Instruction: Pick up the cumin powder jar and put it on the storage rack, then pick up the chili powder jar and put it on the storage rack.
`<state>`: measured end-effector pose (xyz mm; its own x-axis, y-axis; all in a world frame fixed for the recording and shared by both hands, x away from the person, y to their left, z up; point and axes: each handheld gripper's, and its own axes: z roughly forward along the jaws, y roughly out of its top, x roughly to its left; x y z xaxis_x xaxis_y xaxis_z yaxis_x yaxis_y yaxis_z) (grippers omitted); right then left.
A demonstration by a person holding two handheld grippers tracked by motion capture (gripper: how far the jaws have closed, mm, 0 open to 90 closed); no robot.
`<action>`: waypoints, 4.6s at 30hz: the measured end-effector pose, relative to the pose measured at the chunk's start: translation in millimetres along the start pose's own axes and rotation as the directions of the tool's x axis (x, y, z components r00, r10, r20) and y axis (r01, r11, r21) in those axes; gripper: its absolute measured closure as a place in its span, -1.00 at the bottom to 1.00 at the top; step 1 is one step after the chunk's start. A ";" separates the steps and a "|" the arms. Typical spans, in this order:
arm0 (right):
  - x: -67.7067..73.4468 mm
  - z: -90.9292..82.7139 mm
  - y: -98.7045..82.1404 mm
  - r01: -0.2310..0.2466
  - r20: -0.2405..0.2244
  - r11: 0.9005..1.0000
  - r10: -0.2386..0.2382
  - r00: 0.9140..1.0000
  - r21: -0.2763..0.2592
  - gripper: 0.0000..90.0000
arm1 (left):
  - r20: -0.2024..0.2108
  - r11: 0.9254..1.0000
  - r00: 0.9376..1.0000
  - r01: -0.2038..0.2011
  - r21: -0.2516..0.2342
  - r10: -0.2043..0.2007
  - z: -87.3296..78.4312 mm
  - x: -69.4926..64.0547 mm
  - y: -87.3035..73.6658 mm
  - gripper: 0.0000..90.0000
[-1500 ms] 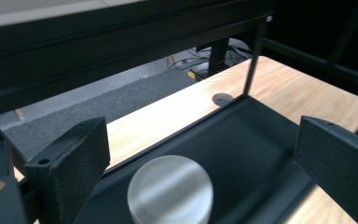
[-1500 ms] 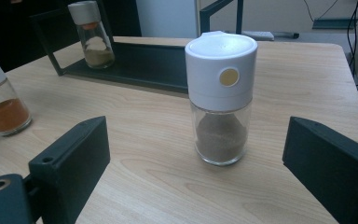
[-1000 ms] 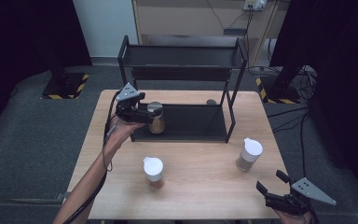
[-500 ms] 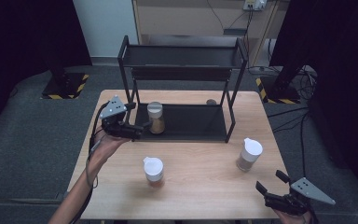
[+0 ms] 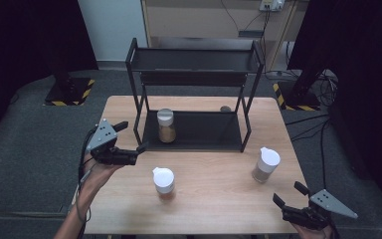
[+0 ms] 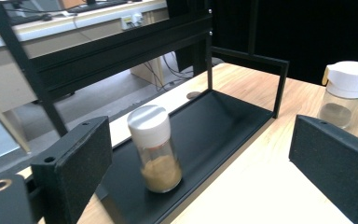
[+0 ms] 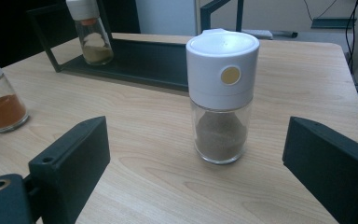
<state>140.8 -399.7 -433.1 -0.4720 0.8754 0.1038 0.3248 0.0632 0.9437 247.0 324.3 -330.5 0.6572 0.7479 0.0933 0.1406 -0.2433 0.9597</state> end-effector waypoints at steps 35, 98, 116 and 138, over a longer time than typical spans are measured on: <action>0.7 0.8 1.1 0.006 -0.001 1.000 -0.006 1.000 0.009 -0.83 | -0.041 0.993 0.992 0.116 -0.018 -0.117 -46.4 -23.5 -97.8 -0.98; 4.3 4.2 9.3 0.042 -0.053 0.999 -0.041 0.998 0.023 -0.84 | -0.047 0.995 0.993 0.104 0.006 -0.104 -48.9 -33.4 -140.7 -0.99; 13.7 21.8 51.5 0.076 -0.208 0.997 -0.078 0.975 -0.017 -0.84 | -0.034 0.993 0.992 0.118 0.012 -0.118 -47.5 -30.7 -141.2 -0.99; 48.4 87.9 108.2 0.161 -0.420 0.986 -0.163 0.893 -0.042 -0.84 | -0.020 0.992 0.992 0.123 0.019 -0.123 -46.3 -28.9 -141.3 -0.99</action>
<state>225.0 -308.4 -353.6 -0.8187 0.5699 0.0704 0.2098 0.1828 0.9605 173.8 365.6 -456.6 0.6199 0.7844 -0.0197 0.2343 -0.1611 0.9587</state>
